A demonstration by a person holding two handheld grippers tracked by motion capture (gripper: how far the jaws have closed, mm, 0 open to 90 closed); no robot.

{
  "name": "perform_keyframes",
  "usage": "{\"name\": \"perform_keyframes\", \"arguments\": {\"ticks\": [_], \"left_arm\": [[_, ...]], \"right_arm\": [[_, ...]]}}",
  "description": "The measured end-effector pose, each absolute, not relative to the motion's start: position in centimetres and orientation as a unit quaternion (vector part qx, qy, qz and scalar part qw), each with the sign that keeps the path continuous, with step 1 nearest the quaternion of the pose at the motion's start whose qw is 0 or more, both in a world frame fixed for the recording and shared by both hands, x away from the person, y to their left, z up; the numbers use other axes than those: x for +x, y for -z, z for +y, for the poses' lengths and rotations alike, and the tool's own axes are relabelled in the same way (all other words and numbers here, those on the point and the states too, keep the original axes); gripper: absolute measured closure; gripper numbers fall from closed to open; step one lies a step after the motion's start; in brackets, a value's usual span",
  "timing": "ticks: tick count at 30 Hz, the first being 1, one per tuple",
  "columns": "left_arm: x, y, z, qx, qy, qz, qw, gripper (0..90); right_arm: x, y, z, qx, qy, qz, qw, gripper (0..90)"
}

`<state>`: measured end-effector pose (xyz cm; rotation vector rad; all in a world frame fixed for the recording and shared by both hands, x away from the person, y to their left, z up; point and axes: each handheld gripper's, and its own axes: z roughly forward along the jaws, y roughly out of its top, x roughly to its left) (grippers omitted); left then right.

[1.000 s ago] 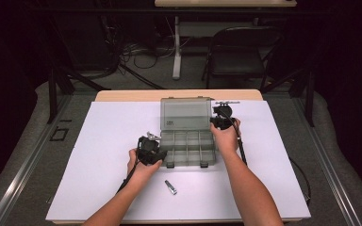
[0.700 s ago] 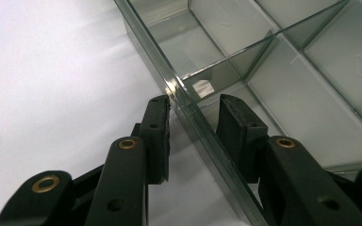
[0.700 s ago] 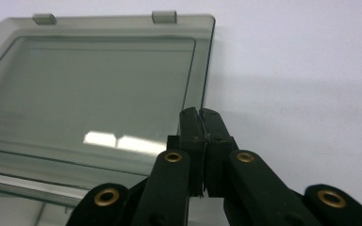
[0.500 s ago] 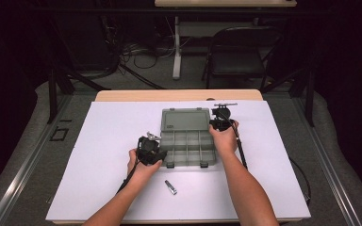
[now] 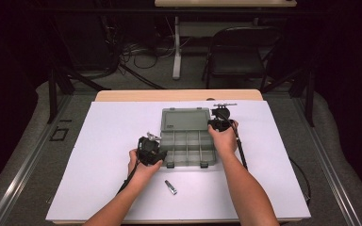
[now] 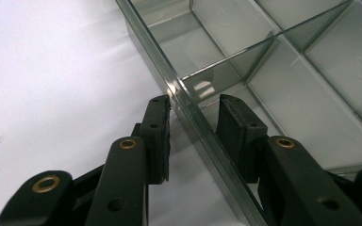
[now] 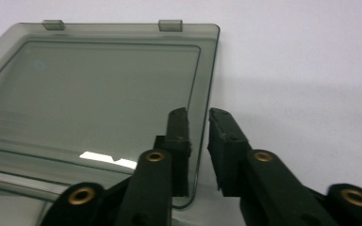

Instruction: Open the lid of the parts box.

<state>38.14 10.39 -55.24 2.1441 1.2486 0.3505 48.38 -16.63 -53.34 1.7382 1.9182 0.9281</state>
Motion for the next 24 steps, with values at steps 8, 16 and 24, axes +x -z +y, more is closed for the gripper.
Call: {"name": "perform_keyframes", "arguments": {"ticks": [8,16,24], "left_arm": [[38.1,55.3,10.4,0.811,-0.132,0.476,0.314,64.0],[38.1,55.3,10.4,0.809,-0.132,0.479,0.316,63.7],[38.2,55.2,10.3,0.811,-0.121,0.476,0.318,57.2]], "right_arm": [[47.8,51.9,-16.7,0.591,-0.369,0.679,0.23,51.8],[47.0,50.5,-16.9,0.557,-0.379,0.7,0.235,41.7],[45.4,49.1,-16.7,0.516,-0.369,0.74,0.223,36.6]]}}
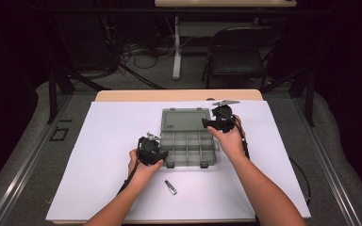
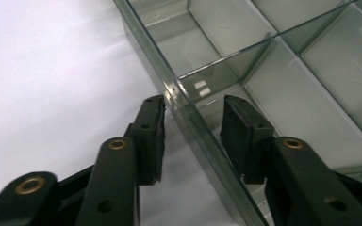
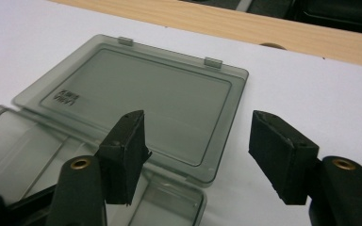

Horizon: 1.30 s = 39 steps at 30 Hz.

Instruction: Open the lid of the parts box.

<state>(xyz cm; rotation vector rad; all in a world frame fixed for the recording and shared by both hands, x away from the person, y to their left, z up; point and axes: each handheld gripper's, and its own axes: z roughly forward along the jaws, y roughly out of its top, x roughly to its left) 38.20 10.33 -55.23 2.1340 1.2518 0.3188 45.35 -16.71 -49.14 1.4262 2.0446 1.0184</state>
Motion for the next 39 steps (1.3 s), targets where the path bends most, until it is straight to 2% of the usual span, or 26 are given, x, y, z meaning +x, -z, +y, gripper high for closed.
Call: {"name": "perform_keyframes", "arguments": {"ticks": [12,15,18,21,24,29,35,36,39], "left_arm": [[37.5,53.1,11.6,0.808,-0.105,0.465,0.347,41.2],[37.0,52.5,12.1,0.808,-0.092,0.462,0.354,40.8],[36.5,52.0,12.8,0.812,-0.086,0.433,0.383,41.3],[35.7,51.4,13.5,0.816,-0.078,0.414,0.395,41.2],[34.9,51.0,14.1,0.822,-0.074,0.407,0.392,37.9],[33.6,50.5,15.5,0.823,-0.052,0.397,0.402,25.8],[32.5,50.0,17.3,0.811,-0.043,0.389,0.435,20.2],[32.4,50.0,17.6,0.808,-0.041,0.388,0.441,18.4],[32.2,49.8,18.2,0.802,-0.034,0.39,0.452,17.0]], "right_arm": [[40.9,46.7,-15.3,0.428,-0.394,0.782,0.225,33.7],[39.5,46.7,-15.1,0.406,-0.411,0.786,0.22,33.1],[38.3,46.9,-14.8,0.399,-0.418,0.791,0.202,32.4],[37.2,47.1,-14.5,0.393,-0.407,0.798,0.206,30.8],[36.1,47.2,-14.4,0.384,-0.413,0.8,0.205,26.6],[34.2,47.3,-14.1,0.363,-0.426,0.799,0.219,16.2],[32.6,47.7,-13.9,0.362,-0.431,0.798,0.217,9.9],[32.4,47.8,-14.0,0.362,-0.432,0.8,0.208,6.6],[31.9,48.2,-14.0,0.365,-0.431,0.803,0.191,4.5]]}}
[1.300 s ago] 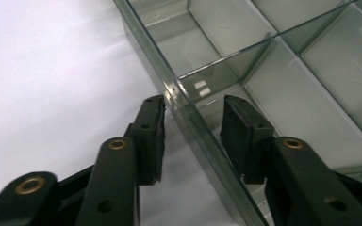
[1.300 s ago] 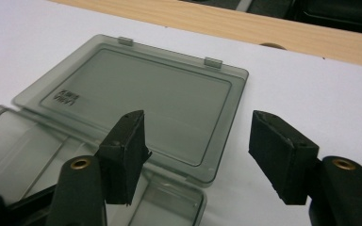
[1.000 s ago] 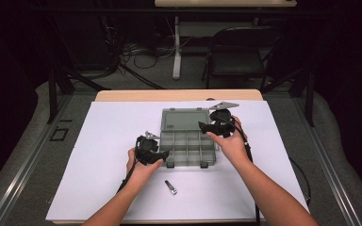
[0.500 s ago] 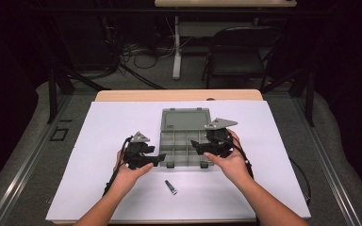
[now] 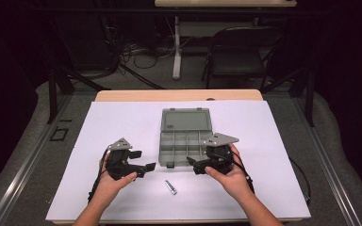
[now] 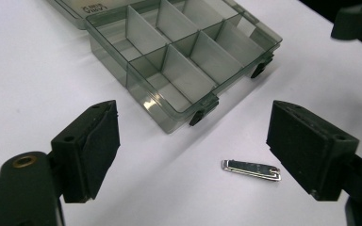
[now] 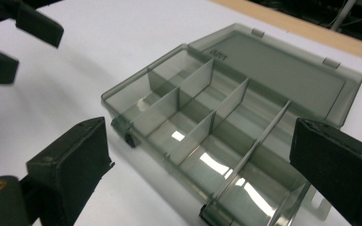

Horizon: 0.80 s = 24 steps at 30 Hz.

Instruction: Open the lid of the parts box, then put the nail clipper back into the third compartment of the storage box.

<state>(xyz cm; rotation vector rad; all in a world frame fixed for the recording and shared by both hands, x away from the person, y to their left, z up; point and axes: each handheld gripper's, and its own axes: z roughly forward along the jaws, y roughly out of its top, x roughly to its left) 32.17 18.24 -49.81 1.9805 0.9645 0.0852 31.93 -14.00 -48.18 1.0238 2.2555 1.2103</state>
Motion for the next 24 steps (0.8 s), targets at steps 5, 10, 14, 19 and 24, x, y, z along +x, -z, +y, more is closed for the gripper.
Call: {"name": "perform_keyframes", "arguments": {"ticks": [5,10,14,19,24], "left_arm": [[31.6,49.7,19.1,0.805,-0.028,0.386,0.45,13.2],[31.3,49.8,20.2,0.8,-0.039,0.399,0.446,11.6],[31.1,49.7,20.9,0.794,-0.05,0.405,0.451,11.6],[31.0,49.5,21.4,0.791,-0.058,0.408,0.452,11.6],[30.9,49.3,21.5,0.793,-0.061,0.406,0.45,11.6]], "right_arm": [[31.4,48.6,-13.8,0.362,-0.423,0.811,0.179,2.9],[31.1,49.3,-13.6,0.354,-0.417,0.819,0.174,3.9],[30.8,49.8,-13.5,0.354,-0.414,0.821,0.171,4.1],[30.6,50.4,-13.3,0.354,-0.411,0.824,0.165,4.1],[30.4,50.5,-12.8,0.35,-0.407,0.83,0.153,4.1]]}}
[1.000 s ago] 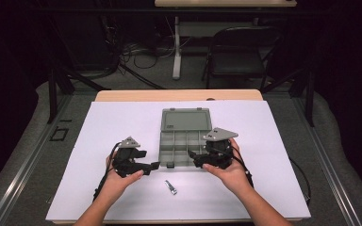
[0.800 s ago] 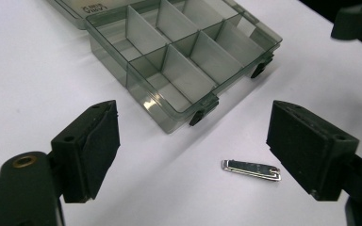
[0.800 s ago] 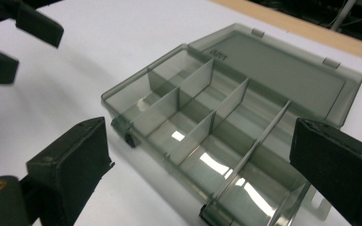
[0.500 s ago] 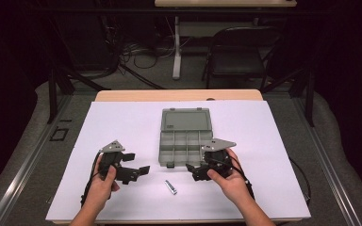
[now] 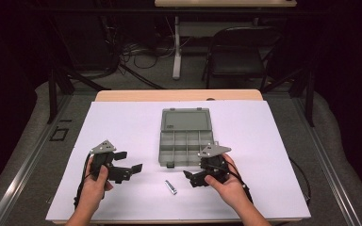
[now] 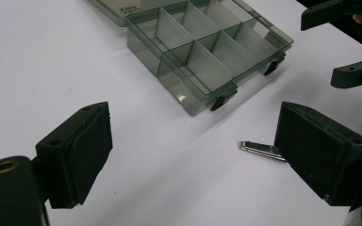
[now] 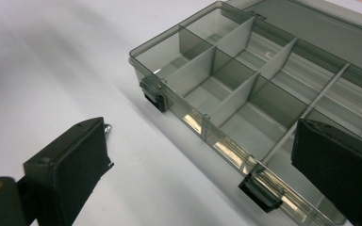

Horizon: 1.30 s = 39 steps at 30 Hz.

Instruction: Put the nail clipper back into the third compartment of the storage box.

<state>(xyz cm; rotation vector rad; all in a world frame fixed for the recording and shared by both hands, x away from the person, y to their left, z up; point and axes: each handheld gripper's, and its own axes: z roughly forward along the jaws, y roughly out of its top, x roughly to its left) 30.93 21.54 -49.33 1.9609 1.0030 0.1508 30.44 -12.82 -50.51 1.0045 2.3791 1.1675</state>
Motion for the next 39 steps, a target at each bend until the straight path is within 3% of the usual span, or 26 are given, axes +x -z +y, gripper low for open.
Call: {"name": "perform_keyframes", "arguments": {"ticks": [11,14,21,24,31,36,37,39], "left_arm": [[30.6,49.0,21.5,0.795,-0.067,0.405,0.447,11.7],[30.4,48.7,21.5,0.794,-0.068,0.403,0.45,11.7],[30.2,48.5,21.5,0.792,-0.07,0.404,0.452,11.7],[30.2,48.6,21.5,0.794,-0.071,0.404,0.45,11.7],[30.2,48.7,21.5,0.792,-0.067,0.409,0.449,11.7],[30.2,48.8,21.6,0.792,-0.065,0.411,0.447,11.7],[30.2,48.8,21.5,0.792,-0.064,0.412,0.446,11.7],[30.2,48.8,21.5,0.793,-0.064,0.41,0.447,11.7]], "right_arm": [[30.5,50.3,-10.5,0.356,-0.388,0.841,0.127,4.2],[30.3,50.4,-9.6,0.35,-0.376,0.848,0.131,8.1],[30.1,50.3,-8.6,0.332,-0.368,0.857,0.141,28.3],[29.8,50.5,-8.4,0.325,-0.361,0.867,0.11,43.3],[28.9,51.3,-7.4,0.294,-0.338,0.887,0.113,50.1],[28.6,51.7,-6.6,0.299,-0.313,0.897,0.095,52.7],[28.6,51.8,-6.5,0.298,-0.308,0.899,0.092,56.8],[28.6,51.9,-6.1,0.301,-0.297,0.904,0.062,59.5]]}}
